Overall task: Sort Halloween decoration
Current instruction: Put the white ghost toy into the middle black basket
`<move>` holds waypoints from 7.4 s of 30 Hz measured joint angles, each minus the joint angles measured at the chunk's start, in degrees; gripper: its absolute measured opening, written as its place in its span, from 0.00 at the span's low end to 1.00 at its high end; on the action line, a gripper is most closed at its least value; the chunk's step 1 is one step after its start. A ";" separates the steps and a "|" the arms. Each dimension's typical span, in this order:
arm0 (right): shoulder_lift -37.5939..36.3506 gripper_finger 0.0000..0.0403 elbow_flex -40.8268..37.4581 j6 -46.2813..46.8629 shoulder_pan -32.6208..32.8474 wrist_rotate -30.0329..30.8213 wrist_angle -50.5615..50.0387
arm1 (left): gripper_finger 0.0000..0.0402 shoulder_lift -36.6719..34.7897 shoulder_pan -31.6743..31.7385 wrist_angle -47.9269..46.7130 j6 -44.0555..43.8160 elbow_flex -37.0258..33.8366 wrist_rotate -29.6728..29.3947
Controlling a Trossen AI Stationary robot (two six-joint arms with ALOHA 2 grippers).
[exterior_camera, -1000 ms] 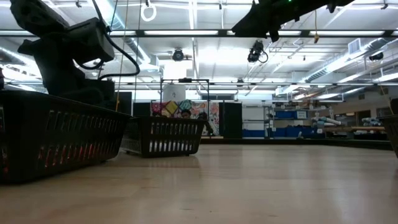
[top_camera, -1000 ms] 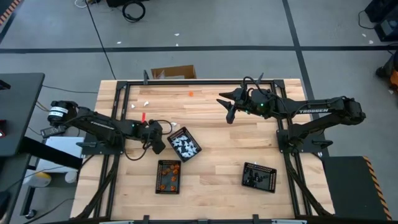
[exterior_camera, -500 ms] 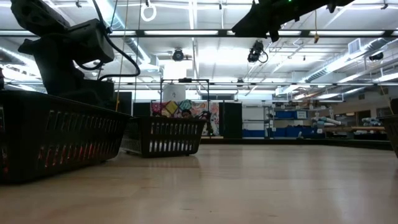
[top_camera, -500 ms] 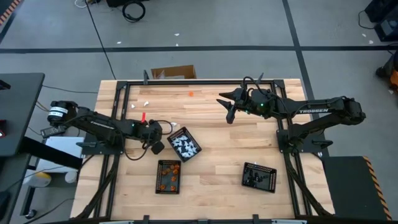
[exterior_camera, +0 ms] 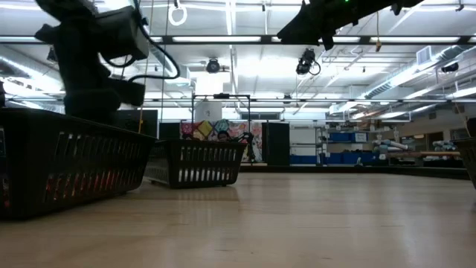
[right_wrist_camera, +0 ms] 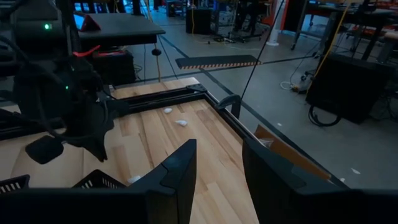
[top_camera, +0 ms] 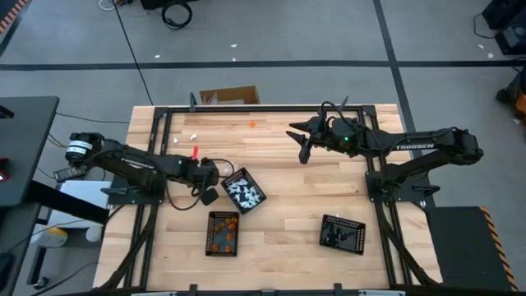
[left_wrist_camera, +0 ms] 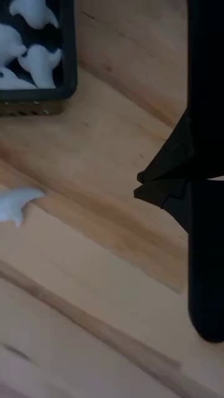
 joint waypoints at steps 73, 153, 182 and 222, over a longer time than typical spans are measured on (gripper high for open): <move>0.00 0.33 0.00 -0.46 0.55 -0.41 1.33 | 0.00 -0.15 0.52 6.12 17.98 11.08 -2.95; 0.02 0.33 0.00 -4.59 5.93 -3.09 8.63 | 0.37 5.78 48.65 23.31 21.54 -8.06 -5.66; 0.02 0.33 0.00 -5.62 6.16 -1.86 7.69 | 0.00 -4.05 44.04 23.34 23.40 -8.19 -4.85; 0.02 0.33 0.00 -6.05 6.60 -1.88 8.41 | 0.36 10.73 45.54 10.93 18.16 2.40 -17.00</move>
